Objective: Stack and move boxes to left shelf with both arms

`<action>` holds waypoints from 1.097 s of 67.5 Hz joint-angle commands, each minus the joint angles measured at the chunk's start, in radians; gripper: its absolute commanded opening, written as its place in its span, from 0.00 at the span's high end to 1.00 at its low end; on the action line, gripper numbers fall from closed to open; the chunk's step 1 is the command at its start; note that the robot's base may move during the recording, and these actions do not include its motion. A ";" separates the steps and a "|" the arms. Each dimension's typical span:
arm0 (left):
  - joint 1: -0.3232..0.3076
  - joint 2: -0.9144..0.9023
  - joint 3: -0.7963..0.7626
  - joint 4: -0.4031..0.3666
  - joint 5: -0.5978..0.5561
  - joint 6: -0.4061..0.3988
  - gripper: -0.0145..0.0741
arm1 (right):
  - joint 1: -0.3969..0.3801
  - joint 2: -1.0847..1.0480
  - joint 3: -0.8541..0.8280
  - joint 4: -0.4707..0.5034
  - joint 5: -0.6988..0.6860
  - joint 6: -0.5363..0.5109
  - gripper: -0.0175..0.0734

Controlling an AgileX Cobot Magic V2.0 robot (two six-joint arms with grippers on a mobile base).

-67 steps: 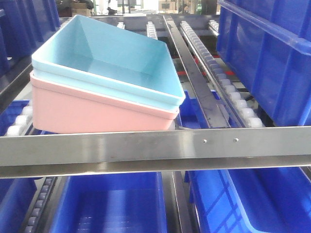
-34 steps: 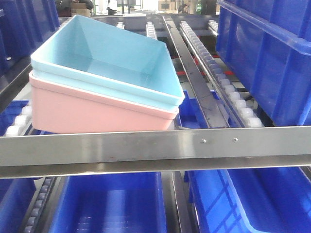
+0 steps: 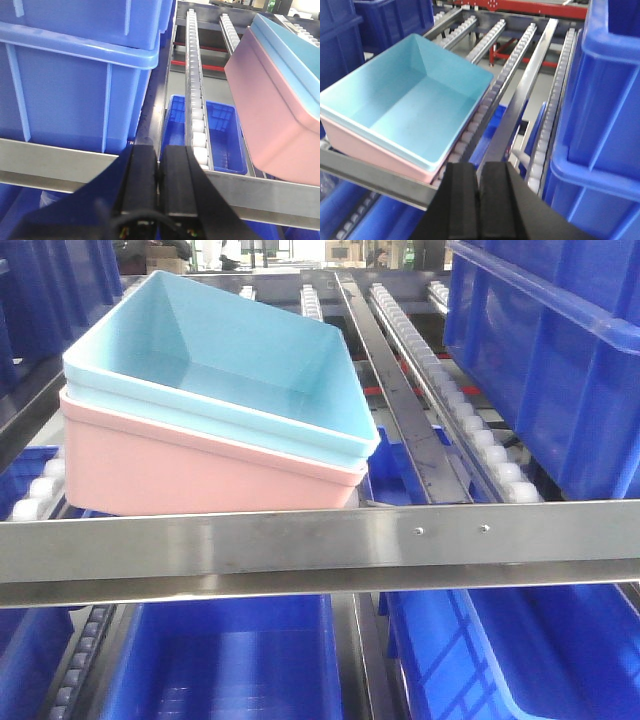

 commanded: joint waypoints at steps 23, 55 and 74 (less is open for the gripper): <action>-0.004 -0.015 -0.003 -0.006 -0.081 -0.002 0.84 | -0.296 -0.102 0.242 0.105 -0.322 0.002 0.75; -0.004 -0.015 -0.003 -0.006 -0.079 -0.002 0.84 | -0.492 -0.397 0.477 0.105 -0.292 0.002 0.75; -0.004 -0.015 -0.003 -0.006 -0.079 -0.002 0.84 | -0.492 -0.397 0.476 0.105 -0.295 0.002 0.75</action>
